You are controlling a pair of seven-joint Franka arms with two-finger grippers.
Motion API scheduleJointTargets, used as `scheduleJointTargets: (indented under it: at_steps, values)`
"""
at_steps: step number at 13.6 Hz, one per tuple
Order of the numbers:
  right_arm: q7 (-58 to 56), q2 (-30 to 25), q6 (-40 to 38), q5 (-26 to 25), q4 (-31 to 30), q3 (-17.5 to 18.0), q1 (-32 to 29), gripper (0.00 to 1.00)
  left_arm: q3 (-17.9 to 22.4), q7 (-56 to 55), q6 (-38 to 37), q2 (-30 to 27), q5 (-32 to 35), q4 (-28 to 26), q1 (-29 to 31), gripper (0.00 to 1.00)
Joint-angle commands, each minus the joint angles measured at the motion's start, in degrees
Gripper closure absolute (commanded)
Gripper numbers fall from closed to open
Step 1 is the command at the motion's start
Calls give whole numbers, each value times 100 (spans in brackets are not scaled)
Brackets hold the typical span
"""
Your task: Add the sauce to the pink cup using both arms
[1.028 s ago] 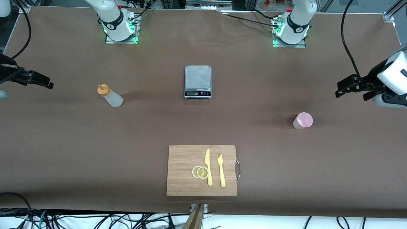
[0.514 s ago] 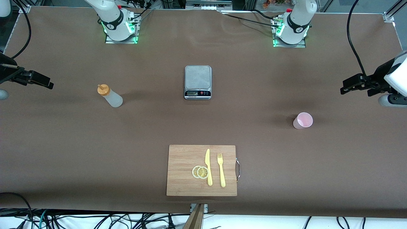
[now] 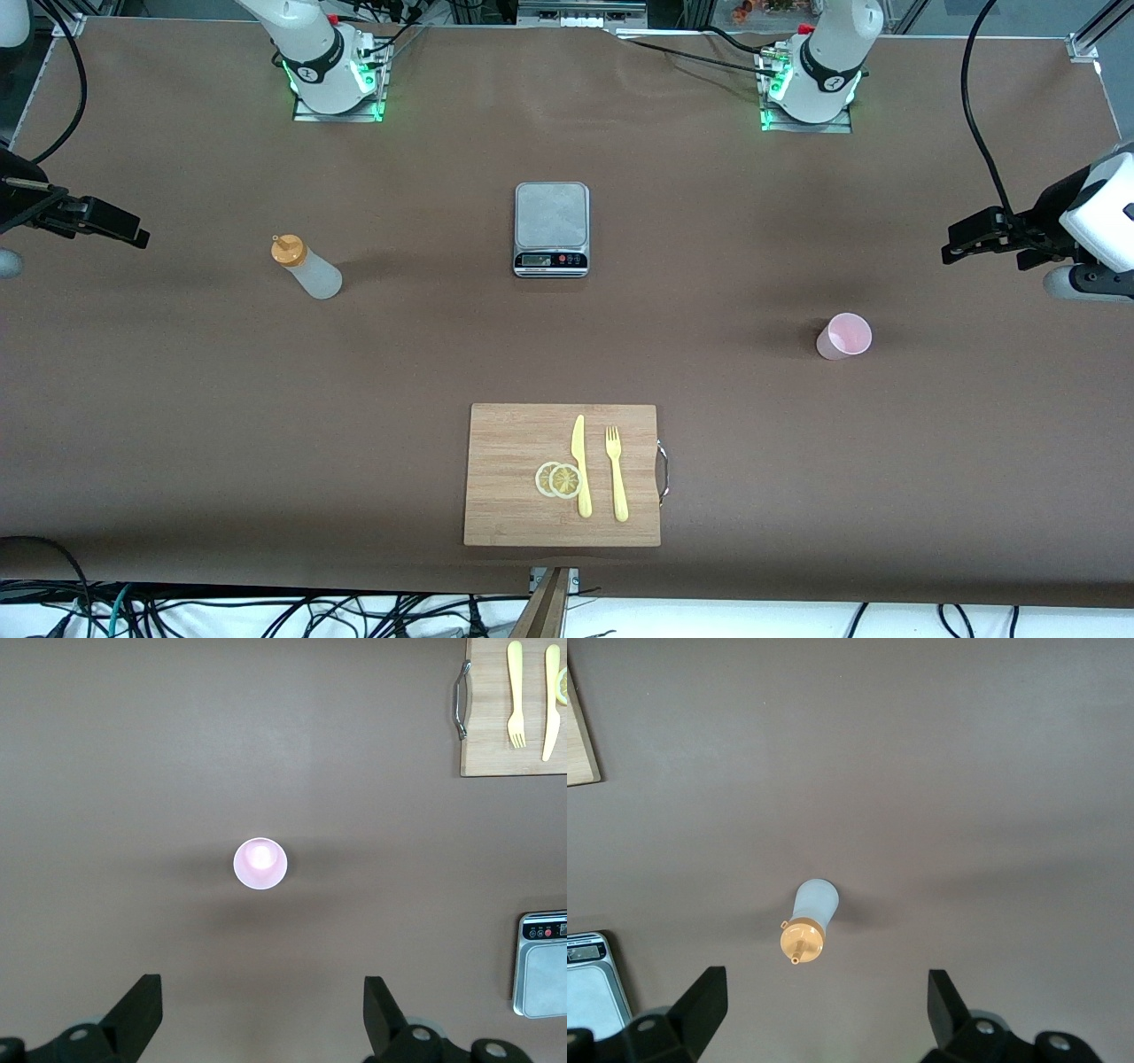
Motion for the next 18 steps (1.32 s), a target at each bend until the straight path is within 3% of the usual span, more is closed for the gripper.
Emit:
scheduleJointTargets:
  at_steps: [1, 18]
  values:
    - [-135, -47, 3, 81, -47, -17, -11, 0, 8, -31, -55, 21, -25, 53, -19, 0]
    - [-144, -47, 3, 81, -47, -25, -20, 0, -1, -31, -46, 109, -51, 53, -19, 0]
